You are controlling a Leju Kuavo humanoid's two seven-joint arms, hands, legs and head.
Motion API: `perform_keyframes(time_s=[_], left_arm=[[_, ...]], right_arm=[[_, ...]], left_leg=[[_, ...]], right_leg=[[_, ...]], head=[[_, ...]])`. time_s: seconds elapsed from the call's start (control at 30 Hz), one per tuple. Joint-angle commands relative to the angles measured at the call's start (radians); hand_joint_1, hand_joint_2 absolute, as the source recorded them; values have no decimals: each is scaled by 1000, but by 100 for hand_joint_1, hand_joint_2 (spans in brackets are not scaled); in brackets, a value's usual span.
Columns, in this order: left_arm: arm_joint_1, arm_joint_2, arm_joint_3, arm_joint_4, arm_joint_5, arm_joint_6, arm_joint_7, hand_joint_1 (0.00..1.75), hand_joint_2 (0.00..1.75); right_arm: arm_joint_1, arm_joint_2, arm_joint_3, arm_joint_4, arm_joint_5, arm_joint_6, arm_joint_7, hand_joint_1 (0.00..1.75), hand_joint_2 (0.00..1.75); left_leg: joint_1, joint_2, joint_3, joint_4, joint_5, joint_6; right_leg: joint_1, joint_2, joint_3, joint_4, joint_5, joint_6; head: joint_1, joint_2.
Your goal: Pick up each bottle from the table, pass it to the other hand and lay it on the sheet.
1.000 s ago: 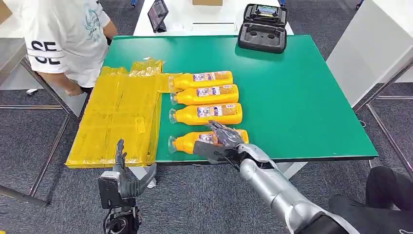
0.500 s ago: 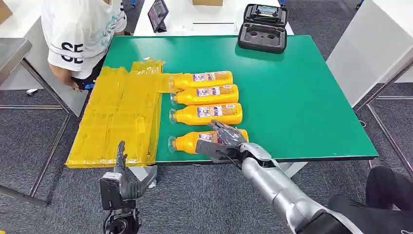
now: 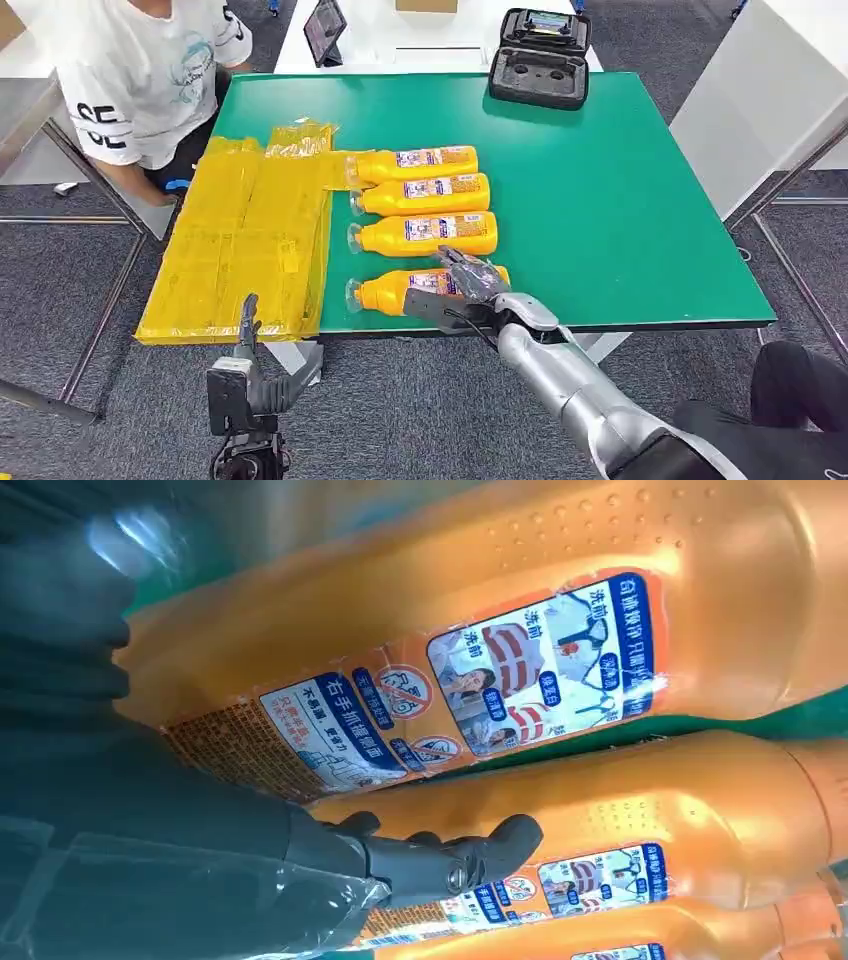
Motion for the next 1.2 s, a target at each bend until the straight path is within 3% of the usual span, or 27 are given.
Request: perform_keyframes(time_s=[0.03, 0.2, 0.27, 0.3, 0.33, 0.4, 1.07, 1.2], left_arm=[[-10, 9, 19, 30, 1, -6, 6, 0, 175], [-11, 10, 18, 34, 4, -6, 6, 0, 175], [-10, 10, 18, 34, 5, -6, 6, 0, 175], [-10, 10, 24, 33, 8, 0, 8, 0, 175], [-9, 9, 33, 31, 13, 7, 9, 0, 175], [-8, 13, 45, 27, 19, 13, 9, 0, 175], [-7, 12, 43, 34, 17, 5, 7, 0, 175], [2, 11, 47, 32, 33, 10, -2, 0, 175]], right_arm=[[-15, 3, -3, 82, 13, 13, 19, 0, 175], [-18, 4, -3, 87, 16, 17, 19, 0, 175], [-22, 6, -4, 93, 17, 20, 19, 61, 175], [-23, 7, -4, 96, 17, 21, 19, 119, 175], [-23, 8, -4, 99, 17, 23, 19, 157, 175], [-18, 8, -5, 103, 16, 24, 18, 175, 175], [3, 9, -16, 96, 17, 36, 7, 175, 175], [-5, 31, -60, 69, -43, 30, -95, 175, 175]], left_leg=[[0, 0, 2, -1, 0, -1], [2, 0, 5, -2, -1, -2], [2, 0, 5, -2, -1, -2], [1, 0, 3, -1, 0, -2], [1, 0, 4, -1, 0, -2], [2, 0, 4, -1, 0, -2], [1, -1, 4, -1, 0, -1], [1, 0, 4, -1, 0, -2]], right_leg=[[0, -1, 2, -1, 0, -1], [2, 0, 6, -3, 0, -2], [2, 0, 5, -3, 0, -2], [1, 0, 4, -2, 0, -1], [1, 0, 4, -2, 0, -2], [2, 0, 5, -2, 0, -2], [1, -1, 4, -2, 0, -1], [1, 0, 4, -2, 0, -2]], head=[[0, 0], [0, 0], [0, 0], [0, 0], [0, 0], [0, 0], [0, 0], [0, 0]])
